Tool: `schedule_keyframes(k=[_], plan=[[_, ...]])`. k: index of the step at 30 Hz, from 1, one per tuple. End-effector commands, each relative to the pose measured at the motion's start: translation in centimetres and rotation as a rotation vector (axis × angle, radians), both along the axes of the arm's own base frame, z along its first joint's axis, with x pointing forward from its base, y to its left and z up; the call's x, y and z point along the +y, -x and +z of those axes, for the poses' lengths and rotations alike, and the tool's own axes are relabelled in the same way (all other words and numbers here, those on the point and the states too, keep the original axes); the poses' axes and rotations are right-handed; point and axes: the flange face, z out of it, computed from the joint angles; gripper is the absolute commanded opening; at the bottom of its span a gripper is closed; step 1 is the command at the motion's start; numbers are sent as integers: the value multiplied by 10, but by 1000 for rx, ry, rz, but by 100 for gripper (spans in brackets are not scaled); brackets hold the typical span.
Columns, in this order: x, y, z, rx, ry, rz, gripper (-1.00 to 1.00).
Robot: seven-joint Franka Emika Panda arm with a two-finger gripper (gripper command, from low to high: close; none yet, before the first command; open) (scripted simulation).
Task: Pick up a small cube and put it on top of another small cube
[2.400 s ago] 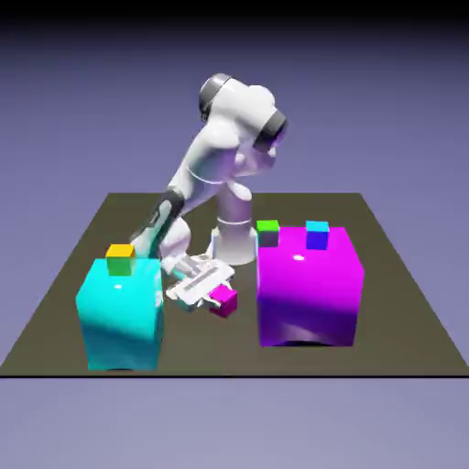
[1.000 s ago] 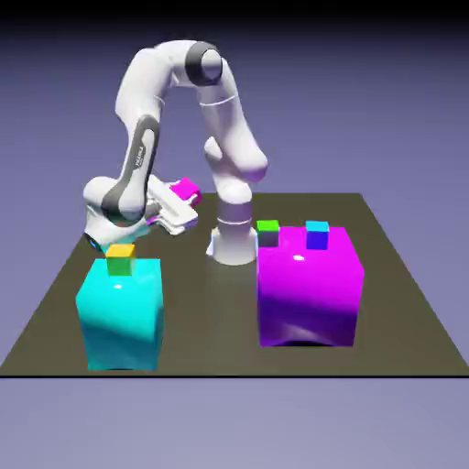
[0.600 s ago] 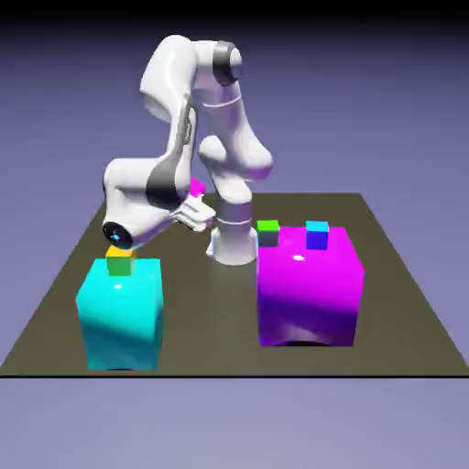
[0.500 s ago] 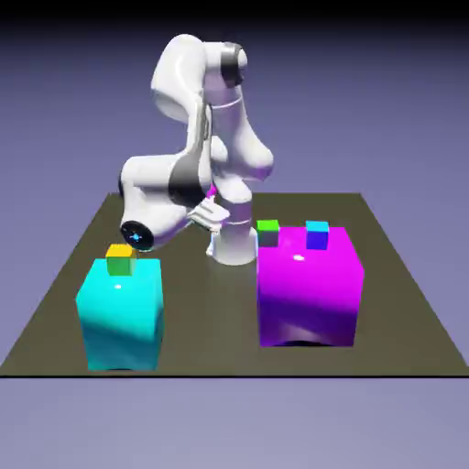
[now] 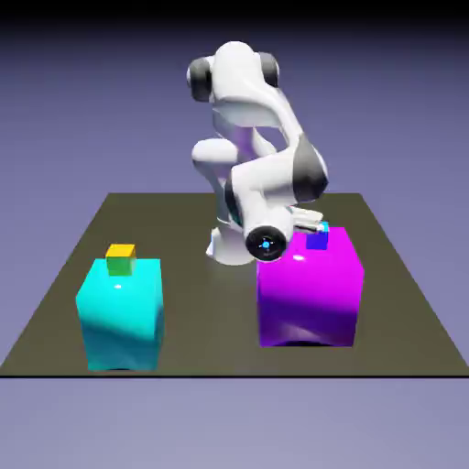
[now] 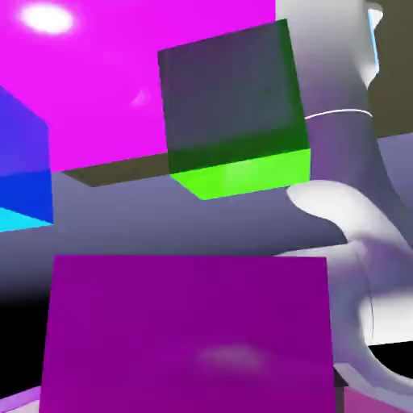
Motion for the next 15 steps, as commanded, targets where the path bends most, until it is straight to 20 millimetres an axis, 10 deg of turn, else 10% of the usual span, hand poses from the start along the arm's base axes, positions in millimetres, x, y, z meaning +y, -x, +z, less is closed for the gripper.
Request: schedule_keyframes(k=[1,4,12,13,15], plan=[[16,0,1,-9,-16,18,-100],[62,2,3,-33,-66,68,-100],[65,51,-30,-33,-65,68,-100],[65,51,-30,-33,-65,68,100],[65,43,-24,-33,-65,68,100]])
